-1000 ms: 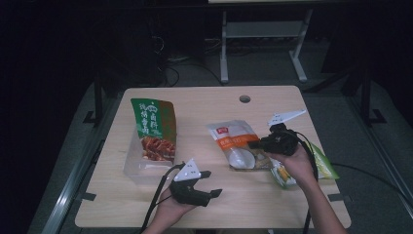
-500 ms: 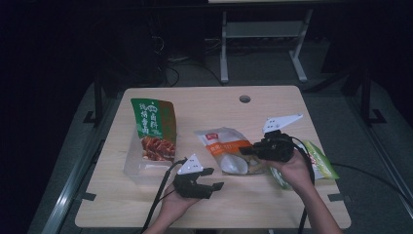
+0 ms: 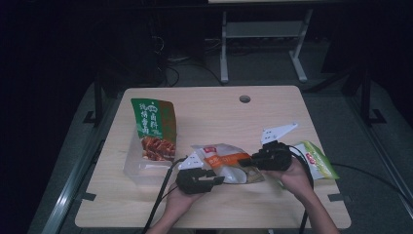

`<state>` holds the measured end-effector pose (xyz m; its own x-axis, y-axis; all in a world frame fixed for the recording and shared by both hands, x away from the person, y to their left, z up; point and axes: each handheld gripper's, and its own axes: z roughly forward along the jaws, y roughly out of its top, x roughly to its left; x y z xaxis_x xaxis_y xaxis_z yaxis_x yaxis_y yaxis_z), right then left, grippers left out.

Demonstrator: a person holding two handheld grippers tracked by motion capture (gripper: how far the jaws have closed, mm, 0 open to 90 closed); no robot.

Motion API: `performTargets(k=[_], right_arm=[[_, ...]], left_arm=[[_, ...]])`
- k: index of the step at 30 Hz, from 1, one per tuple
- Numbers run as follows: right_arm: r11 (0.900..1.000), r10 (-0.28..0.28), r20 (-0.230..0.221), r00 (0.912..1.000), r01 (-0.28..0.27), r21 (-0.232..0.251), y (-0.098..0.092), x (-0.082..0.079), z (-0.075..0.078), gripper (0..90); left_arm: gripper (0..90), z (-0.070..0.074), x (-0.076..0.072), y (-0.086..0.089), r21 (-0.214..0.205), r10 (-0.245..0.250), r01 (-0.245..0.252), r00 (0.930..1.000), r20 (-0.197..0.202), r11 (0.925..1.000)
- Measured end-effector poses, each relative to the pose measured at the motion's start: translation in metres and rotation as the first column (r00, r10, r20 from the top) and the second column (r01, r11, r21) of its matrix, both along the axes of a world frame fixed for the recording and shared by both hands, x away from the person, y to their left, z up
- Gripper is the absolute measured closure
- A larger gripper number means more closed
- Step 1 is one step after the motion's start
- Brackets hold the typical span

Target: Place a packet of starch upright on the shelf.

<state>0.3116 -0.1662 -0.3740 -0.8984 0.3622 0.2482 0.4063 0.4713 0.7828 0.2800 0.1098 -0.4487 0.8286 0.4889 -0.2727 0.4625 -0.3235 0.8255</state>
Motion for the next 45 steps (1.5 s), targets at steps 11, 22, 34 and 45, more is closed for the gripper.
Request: performTargets(k=[11,22,34,45], right_arm=[[0.9910,-0.005,0.020,0.9998,0.008,-0.134,-0.001,-0.004,0.003,87.7],[0.9912,-0.029,-0.004,0.9996,0.028,-0.129,-0.004,-0.005,-0.009,85.1],[0.9936,-0.035,-0.013,0.9993,0.034,-0.108,0.004,-0.005,-0.010,89.9],[0.9890,-0.095,0.026,0.9951,0.097,-0.112,0.012,0.005,0.015,90.0]], left_arm=[[89.3,0.003,-0.002,-0.005,-0.006,0.018,-0.018,0.9997,0.017,0.9998],[89.3,0.004,-0.004,-0.005,0.022,0.011,-0.011,0.9991,0.041,0.9997],[69.9,0.012,-0.016,0.006,0.063,0.026,-0.031,0.9971,0.072,0.9975],[56.3,0.015,-0.044,0.032,0.100,0.003,-0.012,0.9967,0.081,0.9949]])
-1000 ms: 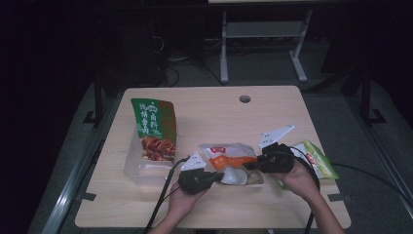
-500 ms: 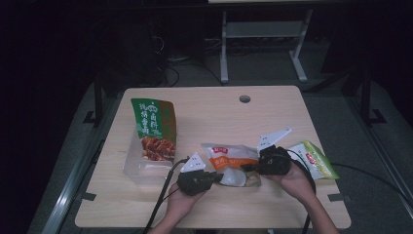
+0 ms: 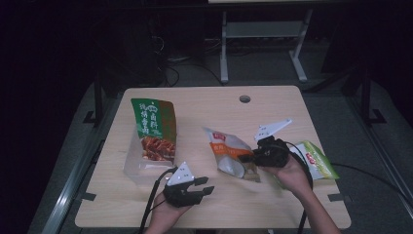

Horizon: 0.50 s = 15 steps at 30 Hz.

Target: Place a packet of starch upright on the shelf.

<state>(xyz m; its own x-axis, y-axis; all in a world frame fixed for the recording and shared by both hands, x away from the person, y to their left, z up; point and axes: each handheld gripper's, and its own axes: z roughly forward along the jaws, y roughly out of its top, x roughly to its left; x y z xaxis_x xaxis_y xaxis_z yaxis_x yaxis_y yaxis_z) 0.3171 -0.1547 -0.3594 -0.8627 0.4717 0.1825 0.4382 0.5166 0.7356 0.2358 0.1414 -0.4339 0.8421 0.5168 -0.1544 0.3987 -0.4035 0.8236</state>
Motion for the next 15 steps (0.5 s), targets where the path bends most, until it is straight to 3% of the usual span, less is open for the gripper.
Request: performTargets(k=[3,11,15], right_arm=[[0.9995,-0.020,0.004,0.9998,0.020,0.026,0.004,0.012,0.007,90.0],[0.9998,-0.013,0.037,0.9992,0.012,0.015,0.032,0.044,0.028,90.0],[0.9995,-0.007,0.039,0.9992,0.006,0.030,0.048,0.060,0.037,90.0]], left_arm=[[54.5,-0.001,-0.003,0.005,0.003,-0.003,0.003,1.0000,-0.006,1.0000],[49.8,0.000,-0.005,0.012,0.020,-0.032,0.032,0.9995,-0.005,0.9993],[46.4,-0.002,-0.005,0.014,0.003,-0.028,0.028,0.9995,-0.014,0.9996]])
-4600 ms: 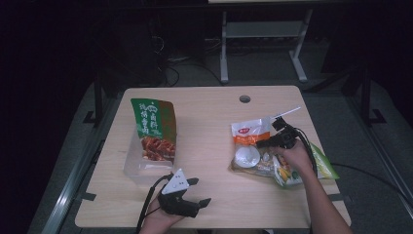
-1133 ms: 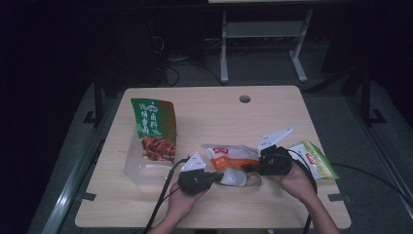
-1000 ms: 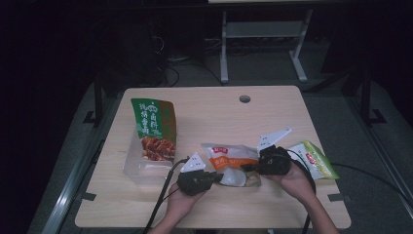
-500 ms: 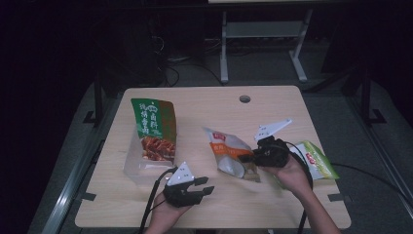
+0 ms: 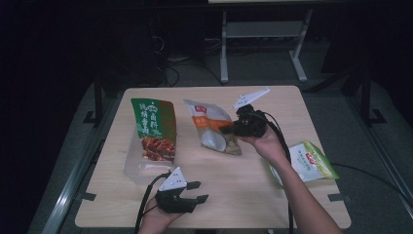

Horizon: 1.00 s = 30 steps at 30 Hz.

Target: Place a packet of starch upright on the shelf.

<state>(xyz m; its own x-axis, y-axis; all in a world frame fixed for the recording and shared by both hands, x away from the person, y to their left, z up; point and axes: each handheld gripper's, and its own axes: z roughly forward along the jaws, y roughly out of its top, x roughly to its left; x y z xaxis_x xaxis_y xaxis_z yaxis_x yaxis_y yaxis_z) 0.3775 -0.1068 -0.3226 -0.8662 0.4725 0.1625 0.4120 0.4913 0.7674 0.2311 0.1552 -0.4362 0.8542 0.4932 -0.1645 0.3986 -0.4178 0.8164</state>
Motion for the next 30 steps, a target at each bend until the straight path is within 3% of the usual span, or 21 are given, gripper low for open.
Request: performTargets(k=[14,20,25,30], right_arm=[[0.9985,0.039,0.019,0.9991,-0.039,0.039,0.049,0.047,0.020,90.0],[0.9957,0.060,0.014,0.9981,-0.061,0.069,0.080,0.068,0.024,90.0],[0.9931,0.087,0.009,0.9962,-0.087,0.079,0.106,0.083,0.020,90.0],[0.9879,0.103,-0.009,0.9946,-0.101,0.118,0.131,0.093,0.006,90.0]], left_arm=[[40.9,0.003,0.002,0.006,-0.003,-0.017,0.017,0.9998,0.014,0.9999],[40.6,0.003,0.002,0.009,-0.007,-0.019,0.019,0.9997,0.014,0.9998],[40.3,0.001,0.001,0.008,-0.008,-0.024,0.024,0.9997,0.010,0.9997],[40.2,0.000,0.000,0.006,-0.002,-0.034,0.034,0.9994,0.008,0.9994]])
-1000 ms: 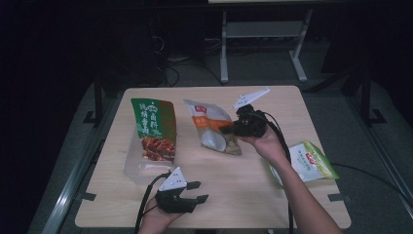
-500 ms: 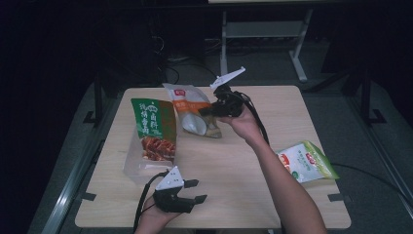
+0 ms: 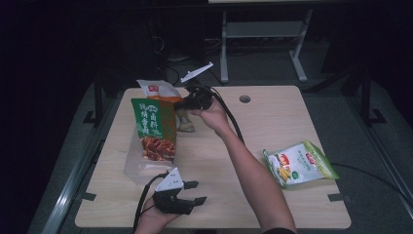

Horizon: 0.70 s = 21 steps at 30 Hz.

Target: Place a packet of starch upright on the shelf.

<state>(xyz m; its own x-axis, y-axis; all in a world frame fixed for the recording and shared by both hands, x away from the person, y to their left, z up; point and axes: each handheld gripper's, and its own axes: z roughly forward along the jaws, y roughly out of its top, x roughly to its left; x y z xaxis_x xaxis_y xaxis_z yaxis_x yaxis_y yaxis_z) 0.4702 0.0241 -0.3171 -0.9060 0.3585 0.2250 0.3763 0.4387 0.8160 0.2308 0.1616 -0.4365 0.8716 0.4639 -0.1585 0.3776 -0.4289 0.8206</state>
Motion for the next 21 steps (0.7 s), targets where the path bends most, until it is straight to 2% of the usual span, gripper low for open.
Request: performTargets(k=[3,10,13,16,20,21], right_arm=[[1.0000,0.004,-0.020,0.9998,-0.004,0.007,0.013,0.005,-0.010,90.0],[0.9998,0.014,-0.049,0.9987,-0.014,0.015,0.040,0.010,-0.027,90.0],[0.9991,0.017,-0.061,0.9980,-0.014,0.041,0.046,0.013,-0.033,89.9],[0.9976,0.011,-0.089,0.9960,-0.005,0.069,0.052,0.018,-0.046,89.9],[0.9988,0.007,-0.086,0.9963,-0.002,0.049,0.059,0.019,-0.057,89.8],[0.9995,0.006,-0.083,0.9965,-0.003,0.031,0.064,0.018,-0.064,89.8]], left_arm=[[40.3,0.000,-0.002,-0.002,-0.007,0.000,-0.001,1.0000,-0.008,1.0000],[40.3,0.002,-0.002,0.001,-0.009,0.003,-0.003,1.0000,0.007,1.0000],[40.3,0.001,-0.002,0.000,-0.024,0.010,-0.010,0.9999,-0.007,0.9996],[40.3,0.001,-0.002,-0.001,-0.011,0.004,-0.004,1.0000,-0.001,0.9999],[40.3,0.002,-0.001,0.002,-0.014,0.009,-0.009,1.0000,0.002,0.9999],[40.3,0.002,-0.001,0.002,-0.021,0.011,-0.011,0.9999,0.001,0.9997]])
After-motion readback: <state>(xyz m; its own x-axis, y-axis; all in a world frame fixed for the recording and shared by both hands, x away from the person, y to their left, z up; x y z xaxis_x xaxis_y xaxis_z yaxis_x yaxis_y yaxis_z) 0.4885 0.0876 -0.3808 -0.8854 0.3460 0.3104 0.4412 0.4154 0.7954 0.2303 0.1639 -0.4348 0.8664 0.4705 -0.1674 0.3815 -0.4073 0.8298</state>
